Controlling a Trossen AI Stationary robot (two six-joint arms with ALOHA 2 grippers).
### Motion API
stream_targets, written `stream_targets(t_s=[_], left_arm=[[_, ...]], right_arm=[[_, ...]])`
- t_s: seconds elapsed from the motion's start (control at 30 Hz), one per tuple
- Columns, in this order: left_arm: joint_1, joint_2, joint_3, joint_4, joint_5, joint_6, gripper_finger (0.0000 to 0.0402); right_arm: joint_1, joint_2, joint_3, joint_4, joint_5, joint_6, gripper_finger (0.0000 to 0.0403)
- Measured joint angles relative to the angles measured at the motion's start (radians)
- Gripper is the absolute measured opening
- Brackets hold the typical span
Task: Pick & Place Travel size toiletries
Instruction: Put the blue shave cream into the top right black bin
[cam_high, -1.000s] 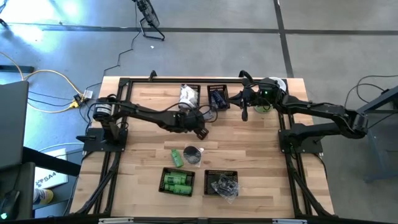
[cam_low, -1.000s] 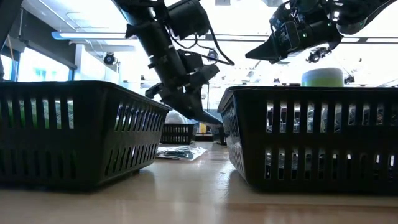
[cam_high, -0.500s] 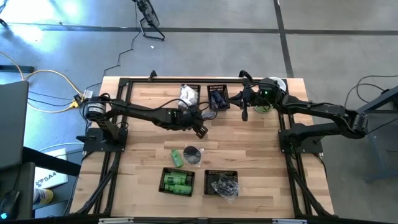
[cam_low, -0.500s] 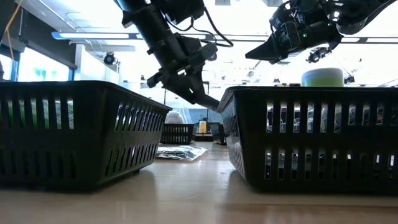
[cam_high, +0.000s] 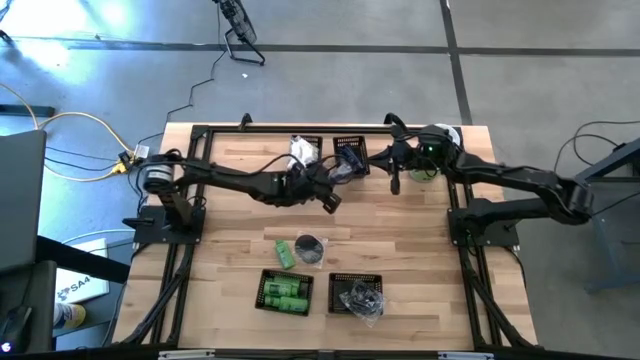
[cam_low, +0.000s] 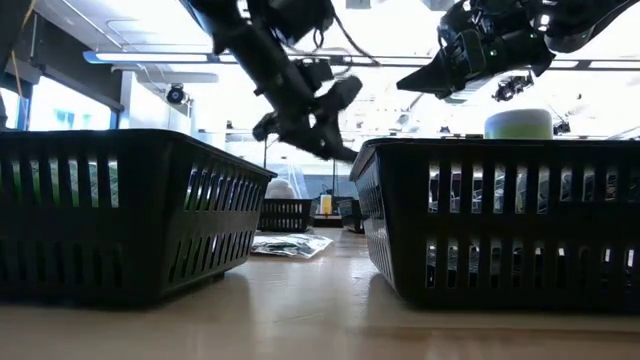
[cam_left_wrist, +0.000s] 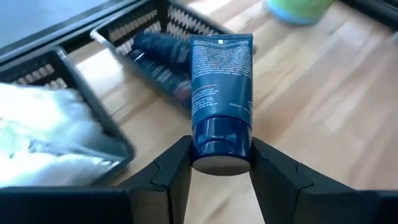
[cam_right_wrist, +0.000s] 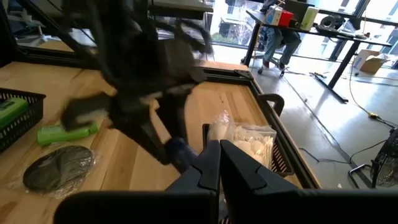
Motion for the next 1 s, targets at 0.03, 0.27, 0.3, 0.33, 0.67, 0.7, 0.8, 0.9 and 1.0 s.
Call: stream_targets(t_s=[0.03,0.27,0.3,0.33,0.67,0.7,0.8,0.9,1.0], left_arm=[[0.007,0.012,-0.002,0.009,-0.001,0.009,0.0141],[0.053,0.097,0.0,0.277,0.0,0.154,0.0141],[0.063,0.104,0.0,0.303,0.0,0.171,0.0141],[0.072,0.112,0.0,0.331,0.0,0.182,0.0141],[0.115,0.209,0.0,0.503,0.014,0.202,0.0141],[0.115,0.217,0.0,0.517,0.014,0.209,0.0141],[0.115,0.235,0.0,0.534,0.015,0.21,0.0141],[0.115,0.25,0.0,0.543,0.014,0.21,0.0141],[0.115,0.249,0.0,0.543,0.003,0.21,0.0141]], right_arm=[[0.0,-0.008,0.0,-0.01,-0.001,0.001,0.0003],[0.002,-0.063,0.0,-0.052,-0.009,0.006,0.0003],[0.006,-0.071,0.0,-0.054,-0.009,0.006,0.0003],[0.01,-0.078,0.0,-0.065,-0.009,0.006,0.0003],[0.037,-0.113,0.0,-0.097,-0.007,-0.001,0.0003],[0.037,-0.113,0.0,-0.097,-0.005,-0.002,0.0003],[0.037,-0.114,0.0,-0.096,-0.005,-0.002,0.0003],[0.037,-0.114,0.0,-0.095,-0.005,-0.002,0.0003],[0.037,-0.114,0.0,-0.095,-0.003,-0.002,0.0003]])
